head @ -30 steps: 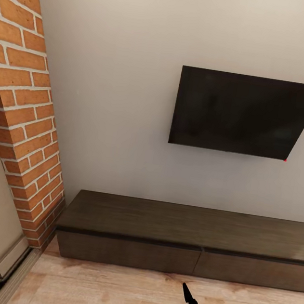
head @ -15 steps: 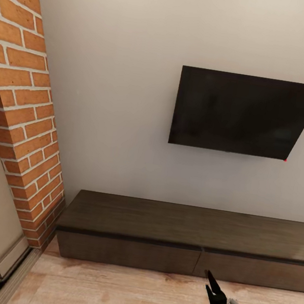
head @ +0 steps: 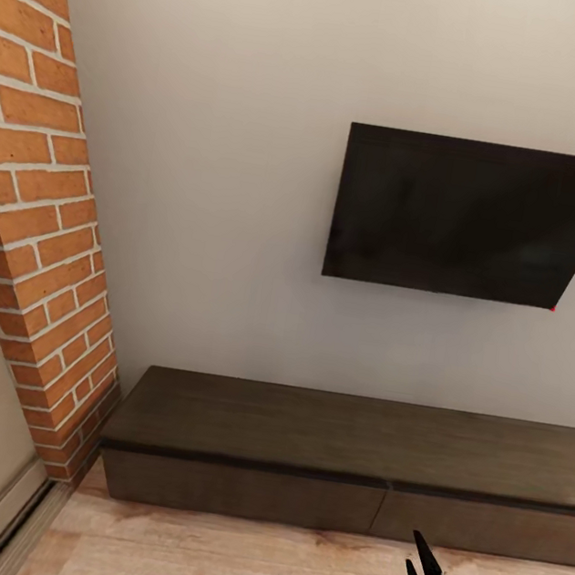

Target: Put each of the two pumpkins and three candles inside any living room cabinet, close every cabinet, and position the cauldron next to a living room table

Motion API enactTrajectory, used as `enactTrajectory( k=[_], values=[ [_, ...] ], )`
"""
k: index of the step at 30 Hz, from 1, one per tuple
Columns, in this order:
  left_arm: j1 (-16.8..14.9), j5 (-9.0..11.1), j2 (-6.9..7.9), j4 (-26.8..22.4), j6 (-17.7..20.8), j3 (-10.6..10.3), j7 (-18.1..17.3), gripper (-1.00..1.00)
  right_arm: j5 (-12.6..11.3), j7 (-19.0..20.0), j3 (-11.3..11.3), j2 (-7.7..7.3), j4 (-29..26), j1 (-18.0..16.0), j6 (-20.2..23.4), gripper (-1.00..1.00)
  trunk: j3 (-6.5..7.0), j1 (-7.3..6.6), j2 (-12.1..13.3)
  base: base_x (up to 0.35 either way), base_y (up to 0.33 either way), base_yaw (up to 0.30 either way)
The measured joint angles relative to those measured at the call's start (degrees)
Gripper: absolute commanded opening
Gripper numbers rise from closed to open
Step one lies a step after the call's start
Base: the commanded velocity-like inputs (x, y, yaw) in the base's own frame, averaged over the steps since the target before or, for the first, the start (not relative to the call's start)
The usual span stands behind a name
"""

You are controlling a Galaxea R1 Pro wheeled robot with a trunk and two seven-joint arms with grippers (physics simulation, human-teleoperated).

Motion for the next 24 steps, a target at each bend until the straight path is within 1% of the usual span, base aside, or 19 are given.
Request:
enactTrajectory(
  k=[9, 14, 21, 24],
  values=[
    [0.2, 0.0, 0.21, -0.6, -0.7, -0.1, -0.2, 1.00, 0.2, 0.5, -0.1, 0.05, 1.3, 0.0, -0.3, 1.00, 0.00, 0.01, 0.0, 0.086, 0.006, 0.000],
    [0.3, 0.1, 0.52, -4.2, -1.0, 0.0, -0.5, 1.00, 0.6, 0.5, -0.1, 0.11, 1.4, 0.0, -0.4, 1.00, 0.00, 0.01, 0.0, 0.012, 0.001, 0.000],
    [0.3, 0.0, 0.35, -8.1, 0.4, 0.1, -0.6, 1.00, 0.7, 0.5, -0.1, 0.06, 1.4, 0.0, -0.4, 1.00, 0.00, 0.01, 0.0, 0.002, 0.000, 0.000],
    [0.5, 0.1, 0.23, -13.4, 1.3, 0.0, -0.6, 1.00, 0.7, 0.5, -0.1, 0.11, 1.4, 0.0, -0.5, 1.00, 0.00, 0.01, 0.0, 0.000, 0.000, 0.000]
  ],
)
